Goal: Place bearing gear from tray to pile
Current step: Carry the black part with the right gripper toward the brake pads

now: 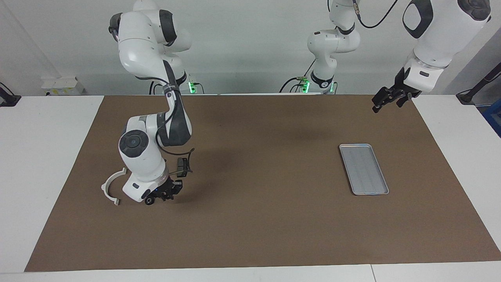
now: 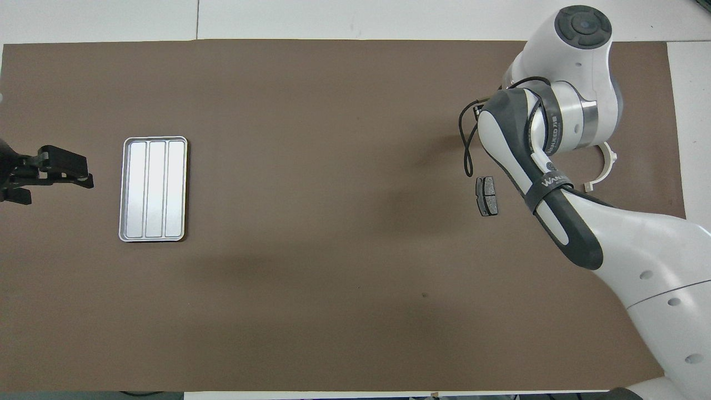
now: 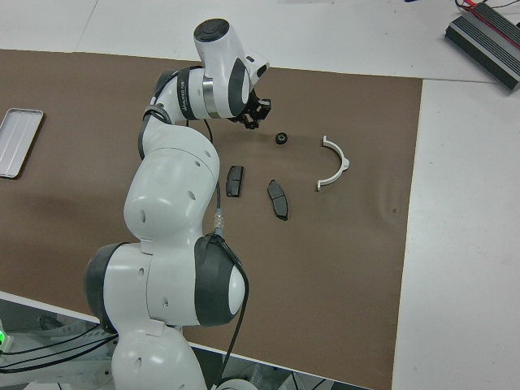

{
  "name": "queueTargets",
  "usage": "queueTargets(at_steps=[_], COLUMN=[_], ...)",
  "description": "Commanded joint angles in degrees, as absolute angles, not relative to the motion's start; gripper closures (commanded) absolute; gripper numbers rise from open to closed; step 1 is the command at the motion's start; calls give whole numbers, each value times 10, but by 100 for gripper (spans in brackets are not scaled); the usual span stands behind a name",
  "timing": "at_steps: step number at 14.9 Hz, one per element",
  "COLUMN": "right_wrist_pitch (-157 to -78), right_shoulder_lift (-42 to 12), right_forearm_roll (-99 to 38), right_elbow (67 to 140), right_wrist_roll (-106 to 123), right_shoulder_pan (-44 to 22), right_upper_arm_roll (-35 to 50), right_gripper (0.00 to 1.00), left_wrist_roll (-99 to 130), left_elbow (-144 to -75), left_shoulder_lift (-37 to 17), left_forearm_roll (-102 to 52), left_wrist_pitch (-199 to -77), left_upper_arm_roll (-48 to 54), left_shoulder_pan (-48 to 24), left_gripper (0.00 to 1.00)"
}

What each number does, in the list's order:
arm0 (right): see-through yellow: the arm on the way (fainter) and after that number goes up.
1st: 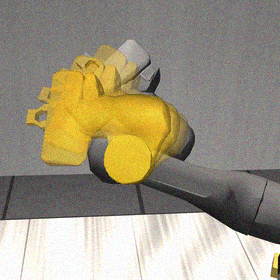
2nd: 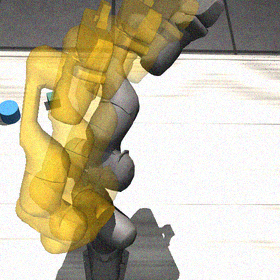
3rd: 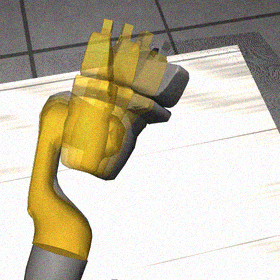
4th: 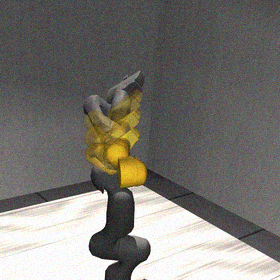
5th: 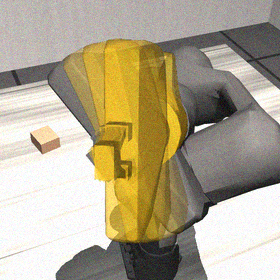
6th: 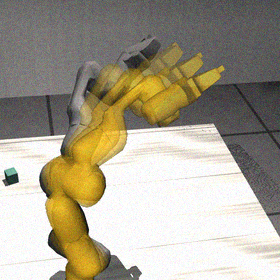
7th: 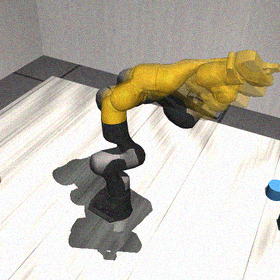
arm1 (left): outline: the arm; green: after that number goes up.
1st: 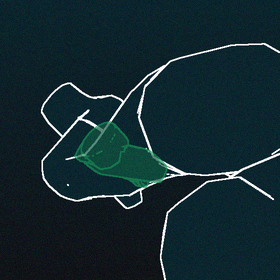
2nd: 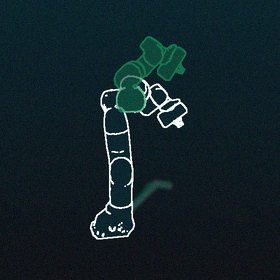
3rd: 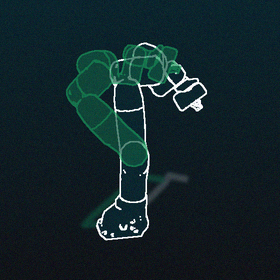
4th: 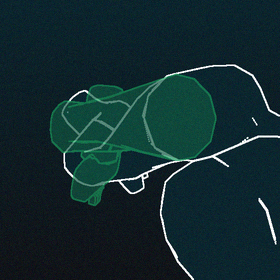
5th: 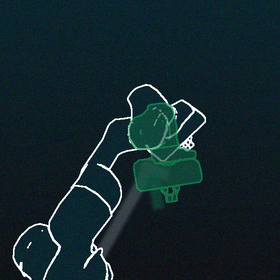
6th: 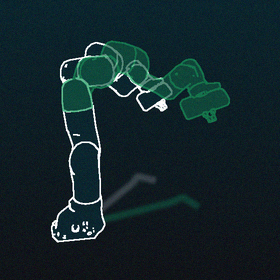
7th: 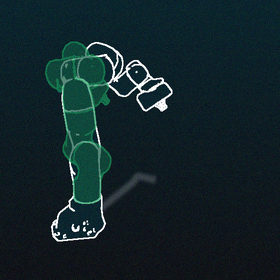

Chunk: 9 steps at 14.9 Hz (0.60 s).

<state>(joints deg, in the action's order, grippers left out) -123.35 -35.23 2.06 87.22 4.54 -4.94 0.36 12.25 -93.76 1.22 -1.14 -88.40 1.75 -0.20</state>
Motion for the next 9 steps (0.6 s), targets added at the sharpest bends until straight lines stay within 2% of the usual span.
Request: queueTargets(at_steps=[1,4,7,8,9], right_wrist_pitch=[-1264,-1304,-1308,-1306,-1307], right_shoulder_lift=[-333,-334,-333,-333,-333], right_forearm_roll=[28,27,23,23,21], right_elbow=[909,934,938,938,938], right_wrist_roll=[47,48,46,45,39], right_shoulder_pan=[-47,-47,-50,-51,-51], right_upper_arm_roll=[14,14,14,14,14], right_gripper=[100,100,100,93,25], left_wrist_roll=[118,118,118,118,118], left_elbow=[-941,-941,-941,-941,-941], left_shoulder_lift=[16,16,16,16,16], left_forearm_roll=[-15,-15,-15,-15,-15], left_wrist_pitch=[-878,-878,-878,-878,-878], left_upper_arm_roll=[18,18,18,18,18], left_shoulder_pan=[-2,-2,-2,-2,-2], left_gripper=[0,0,0,0,0])
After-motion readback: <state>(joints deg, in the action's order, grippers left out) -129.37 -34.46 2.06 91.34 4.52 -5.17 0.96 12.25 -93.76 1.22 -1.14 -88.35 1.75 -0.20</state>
